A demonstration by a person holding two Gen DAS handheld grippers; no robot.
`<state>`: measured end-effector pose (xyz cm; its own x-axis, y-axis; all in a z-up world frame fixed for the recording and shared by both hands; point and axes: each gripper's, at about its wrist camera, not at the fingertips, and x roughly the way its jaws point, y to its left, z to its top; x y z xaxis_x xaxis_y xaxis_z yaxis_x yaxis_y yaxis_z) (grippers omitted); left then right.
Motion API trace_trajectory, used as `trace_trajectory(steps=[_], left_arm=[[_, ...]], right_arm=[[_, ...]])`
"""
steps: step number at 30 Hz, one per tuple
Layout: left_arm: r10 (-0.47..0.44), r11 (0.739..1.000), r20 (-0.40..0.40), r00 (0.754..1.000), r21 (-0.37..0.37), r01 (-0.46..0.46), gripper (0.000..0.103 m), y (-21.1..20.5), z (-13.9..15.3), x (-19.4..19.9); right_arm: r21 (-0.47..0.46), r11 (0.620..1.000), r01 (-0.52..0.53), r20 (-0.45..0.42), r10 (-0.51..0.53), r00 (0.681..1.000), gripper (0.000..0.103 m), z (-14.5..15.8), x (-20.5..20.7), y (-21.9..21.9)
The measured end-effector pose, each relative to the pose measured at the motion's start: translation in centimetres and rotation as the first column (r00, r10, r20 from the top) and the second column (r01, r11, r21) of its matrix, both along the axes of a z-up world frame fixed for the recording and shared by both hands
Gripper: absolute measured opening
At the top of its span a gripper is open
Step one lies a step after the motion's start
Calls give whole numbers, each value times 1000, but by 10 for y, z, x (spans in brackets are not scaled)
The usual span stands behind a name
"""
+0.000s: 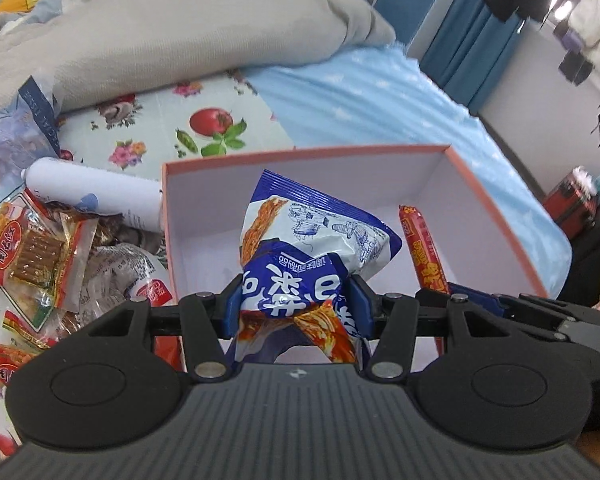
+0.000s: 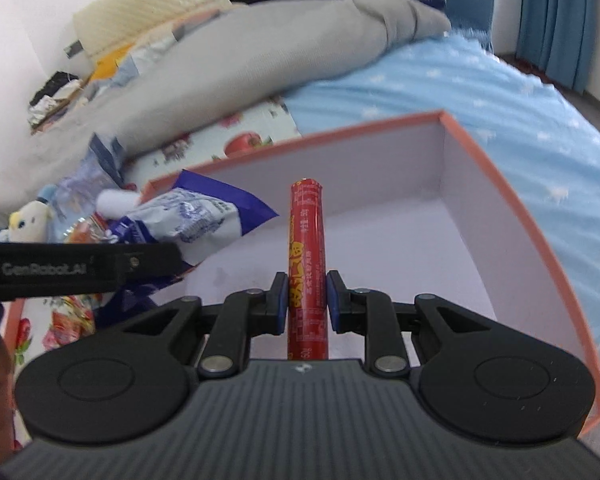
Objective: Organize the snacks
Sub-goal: 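Lift the chip bag and sausage and carry both over the pink box, then open both tools to drop the chip bag and sausage into the box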
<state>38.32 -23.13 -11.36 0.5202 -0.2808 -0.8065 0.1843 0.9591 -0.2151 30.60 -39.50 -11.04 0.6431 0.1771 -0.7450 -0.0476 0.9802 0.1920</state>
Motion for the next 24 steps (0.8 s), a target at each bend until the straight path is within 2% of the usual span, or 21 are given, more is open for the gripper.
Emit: trace_trajectory(steps=[6, 9, 10, 11, 12, 13, 14, 24], left_arm=[[-3, 1000, -28, 1000, 12, 3, 60, 1, -10, 6], [-9, 1000, -17, 1000, 21, 9, 69, 1, -6, 5], [-9, 1000, -20, 1000, 30, 10, 75, 0, -4, 4], [-9, 999, -21, 1000, 35, 10, 75, 1, -2, 4], [-8, 1000, -13, 1000, 30, 9, 75, 2, 2, 1], [-10, 1000, -3, 1000, 22, 10, 75, 4, 6, -1], [-10, 1000, 4, 1000, 19, 10, 75, 5, 10, -3], [11, 1000, 110, 994, -12, -9, 76, 37, 69, -39]], right_arm=[[18, 1000, 21, -36, -21, 999, 25, -11, 8, -10], [21, 999, 27, -43, -26, 999, 25, -11, 8, -12], [17, 1000, 24, -41, -23, 999, 25, -8, 8, -11], [11, 1000, 23, -39, -23, 999, 29, -6, 7, -11], [8, 1000, 23, -33, -23, 999, 36, -3, 6, -10], [6, 1000, 24, -20, -24, 1000, 47, 2, 4, -9], [3, 1000, 21, -6, -21, 1000, 49, 6, 2, -7], [26, 999, 22, 109, -25, 994, 47, 61, -33, 10]])
